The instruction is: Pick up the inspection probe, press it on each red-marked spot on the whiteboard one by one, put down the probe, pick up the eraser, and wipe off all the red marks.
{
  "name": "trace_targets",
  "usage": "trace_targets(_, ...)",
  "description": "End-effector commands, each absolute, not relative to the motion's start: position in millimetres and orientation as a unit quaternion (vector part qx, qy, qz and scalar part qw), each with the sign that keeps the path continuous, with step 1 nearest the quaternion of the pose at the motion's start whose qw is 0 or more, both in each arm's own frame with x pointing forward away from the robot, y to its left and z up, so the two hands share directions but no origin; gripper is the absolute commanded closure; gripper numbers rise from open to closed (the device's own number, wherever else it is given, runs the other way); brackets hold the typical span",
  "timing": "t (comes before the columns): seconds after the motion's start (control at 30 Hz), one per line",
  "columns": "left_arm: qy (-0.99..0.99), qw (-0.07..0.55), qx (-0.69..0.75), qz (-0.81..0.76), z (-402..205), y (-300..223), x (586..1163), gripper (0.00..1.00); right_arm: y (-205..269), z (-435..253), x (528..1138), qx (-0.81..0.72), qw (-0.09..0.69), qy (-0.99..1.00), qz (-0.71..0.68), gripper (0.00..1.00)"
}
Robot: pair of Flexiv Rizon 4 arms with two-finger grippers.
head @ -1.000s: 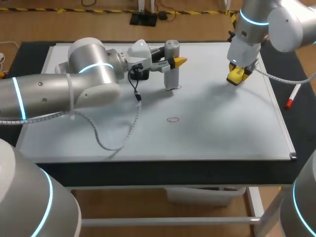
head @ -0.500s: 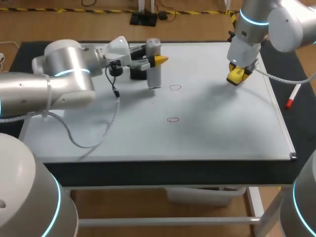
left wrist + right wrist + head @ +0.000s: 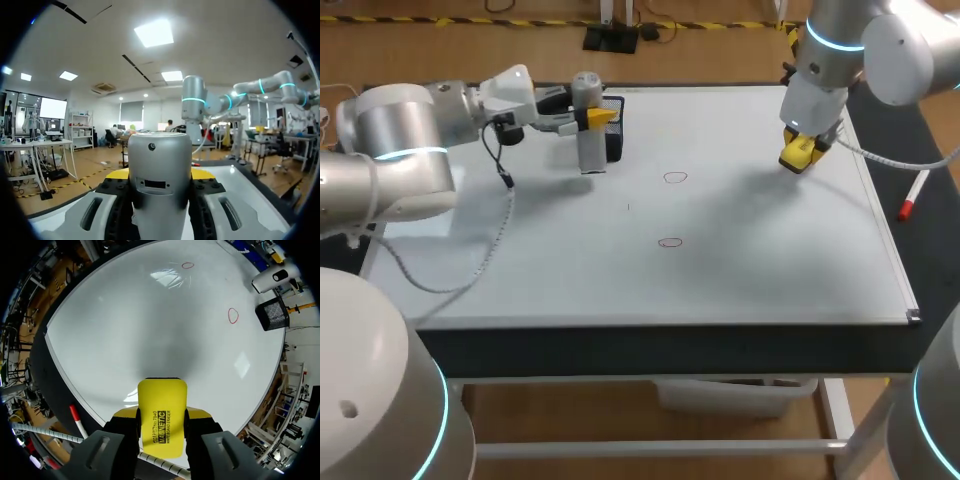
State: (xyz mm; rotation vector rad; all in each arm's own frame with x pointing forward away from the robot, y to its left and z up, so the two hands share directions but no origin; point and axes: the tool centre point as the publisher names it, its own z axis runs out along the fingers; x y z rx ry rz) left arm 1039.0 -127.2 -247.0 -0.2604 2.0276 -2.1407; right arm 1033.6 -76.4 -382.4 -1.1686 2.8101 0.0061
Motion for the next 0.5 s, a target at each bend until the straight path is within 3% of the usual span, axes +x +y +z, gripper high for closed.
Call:
trace_targets(0.03,0.684,0.073,-0.066,-0.723,-245,-109,1041,1.00,-77,-382,1034,-0.384,0.048,0.922,0.001,1.00)
trace_targets(0.5,0.687,0.047,-0.029,-0.725,-249,-62,1054,1.00,-77,-382,1034,-0.384,0.048,0.922,0.001,1.00)
